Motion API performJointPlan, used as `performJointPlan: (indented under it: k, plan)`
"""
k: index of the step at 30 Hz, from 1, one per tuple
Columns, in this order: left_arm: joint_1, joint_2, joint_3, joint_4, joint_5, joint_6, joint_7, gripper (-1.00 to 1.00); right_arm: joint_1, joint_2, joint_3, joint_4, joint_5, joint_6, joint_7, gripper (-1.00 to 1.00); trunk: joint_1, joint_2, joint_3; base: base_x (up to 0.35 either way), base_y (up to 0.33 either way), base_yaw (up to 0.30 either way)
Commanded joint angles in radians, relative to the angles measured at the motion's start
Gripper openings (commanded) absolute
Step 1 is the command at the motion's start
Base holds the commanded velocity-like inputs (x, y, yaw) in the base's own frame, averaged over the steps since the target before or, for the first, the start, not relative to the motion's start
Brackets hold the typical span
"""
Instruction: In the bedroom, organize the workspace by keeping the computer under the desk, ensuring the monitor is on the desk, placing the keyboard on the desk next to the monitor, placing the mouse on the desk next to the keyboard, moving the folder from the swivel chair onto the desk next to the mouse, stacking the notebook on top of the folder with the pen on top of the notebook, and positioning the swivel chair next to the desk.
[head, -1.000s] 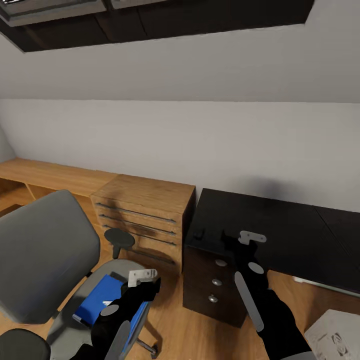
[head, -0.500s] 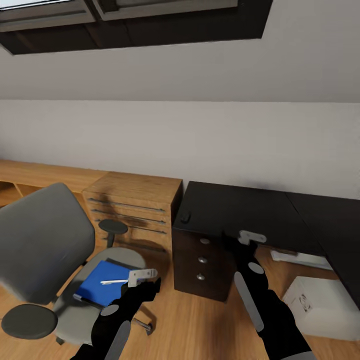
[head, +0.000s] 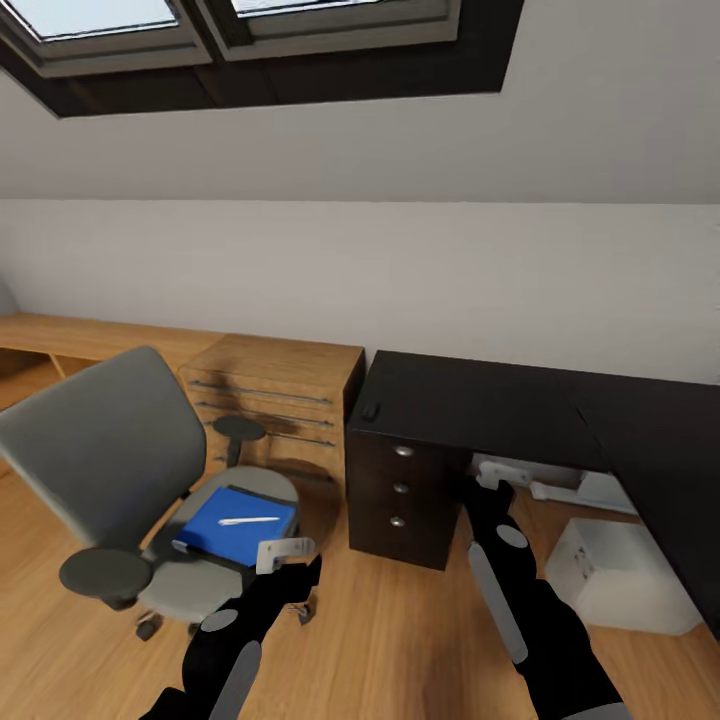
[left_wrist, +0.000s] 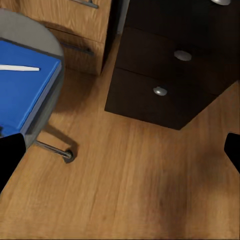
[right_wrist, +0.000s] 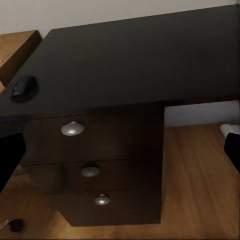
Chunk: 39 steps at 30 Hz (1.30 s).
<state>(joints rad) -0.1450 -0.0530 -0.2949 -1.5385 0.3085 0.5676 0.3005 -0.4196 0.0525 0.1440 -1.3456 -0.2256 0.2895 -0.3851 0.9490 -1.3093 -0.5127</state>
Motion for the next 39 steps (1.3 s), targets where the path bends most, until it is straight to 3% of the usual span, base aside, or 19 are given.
performJointPlan:
  k: [1,22,39]
  plan:
    - [-0.001,0.000,-0.001,-0.001,0.011,0.003,0.009,1.00,-0.001,0.000,0.002,-0.001,-0.008,0.003,-0.008,1.00,-0.001,-0.001,-0.001,-0.335,0.000,0.000]
    - [-0.001,0.001,0.000,-0.003,0.011,0.001,0.009,1.00,-0.001,0.000,0.003,0.001,-0.008,0.002,-0.008,1.00,-0.001,-0.001,-0.001,-0.335,0.004,0.000]
    - [-0.001,0.001,0.000,-0.003,0.011,0.001,0.009,1.00,-0.001,0.000,0.003,0.003,-0.008,0.000,-0.008,1.00,-0.001,-0.001,-0.001,-0.320,0.142,0.000]
